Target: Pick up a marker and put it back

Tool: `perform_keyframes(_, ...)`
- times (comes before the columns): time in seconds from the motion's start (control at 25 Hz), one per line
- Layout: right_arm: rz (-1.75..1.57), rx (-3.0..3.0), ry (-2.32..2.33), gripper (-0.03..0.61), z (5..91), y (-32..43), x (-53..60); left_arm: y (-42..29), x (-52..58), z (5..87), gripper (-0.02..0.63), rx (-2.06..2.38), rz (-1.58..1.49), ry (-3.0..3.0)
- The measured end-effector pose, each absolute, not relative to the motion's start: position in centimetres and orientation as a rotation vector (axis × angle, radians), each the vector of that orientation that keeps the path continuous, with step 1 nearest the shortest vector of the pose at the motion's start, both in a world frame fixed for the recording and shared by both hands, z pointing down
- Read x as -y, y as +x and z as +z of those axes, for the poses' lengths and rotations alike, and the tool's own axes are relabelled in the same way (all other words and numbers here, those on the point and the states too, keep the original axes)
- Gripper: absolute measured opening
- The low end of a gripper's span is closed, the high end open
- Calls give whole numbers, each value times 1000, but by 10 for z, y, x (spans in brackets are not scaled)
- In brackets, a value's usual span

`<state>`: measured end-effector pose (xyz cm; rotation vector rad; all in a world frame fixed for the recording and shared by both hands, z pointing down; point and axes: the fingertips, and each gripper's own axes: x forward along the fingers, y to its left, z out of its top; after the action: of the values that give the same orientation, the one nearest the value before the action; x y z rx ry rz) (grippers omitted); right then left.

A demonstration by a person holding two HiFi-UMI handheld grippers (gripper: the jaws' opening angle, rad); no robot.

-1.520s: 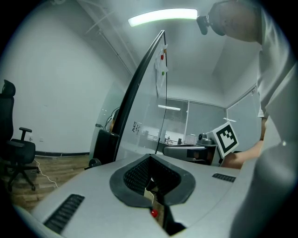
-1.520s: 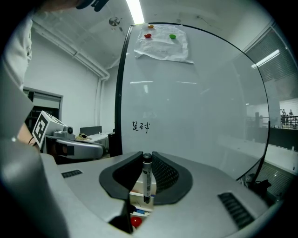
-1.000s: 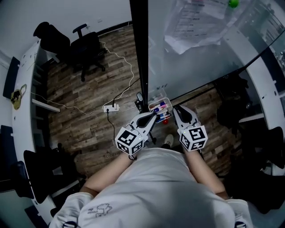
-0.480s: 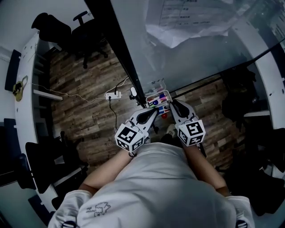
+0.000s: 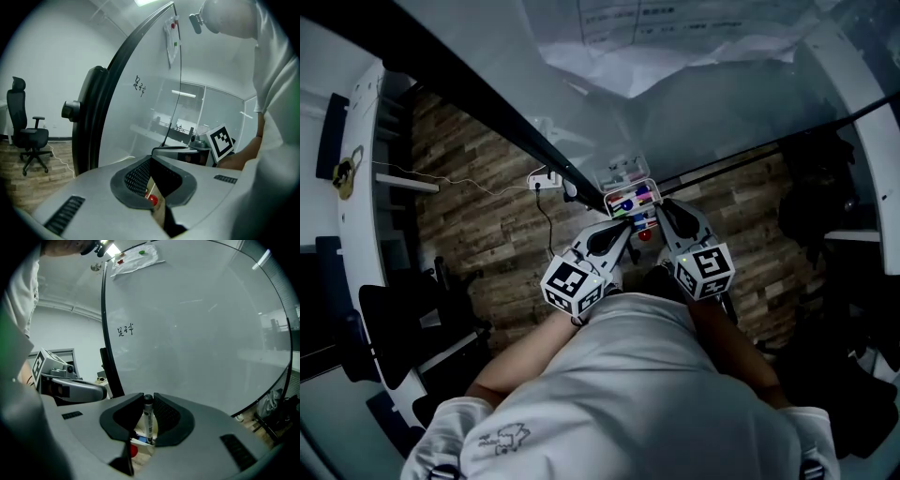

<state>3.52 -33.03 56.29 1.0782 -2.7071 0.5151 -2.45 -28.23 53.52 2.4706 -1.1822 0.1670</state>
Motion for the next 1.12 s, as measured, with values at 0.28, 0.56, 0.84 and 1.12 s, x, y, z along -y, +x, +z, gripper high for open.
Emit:
perform_keyframes(0.28, 525, 2702, 1044, 69, 572, 35, 332, -27, 287, 541, 6, 1223, 166, 2432)
perform_keyframes(0.56, 549, 2699, 1024, 71, 578, 37, 336, -25, 289, 544, 6, 1228, 165, 2420)
perform_keyframes(0.84, 542, 2715, 1047, 100, 570, 40, 339, -23, 289, 543, 6, 1210, 160, 2425)
perform_keyframes(1.12, 470, 2710, 1108, 100, 551, 50, 340, -24, 286, 533, 6, 1183, 120, 2459)
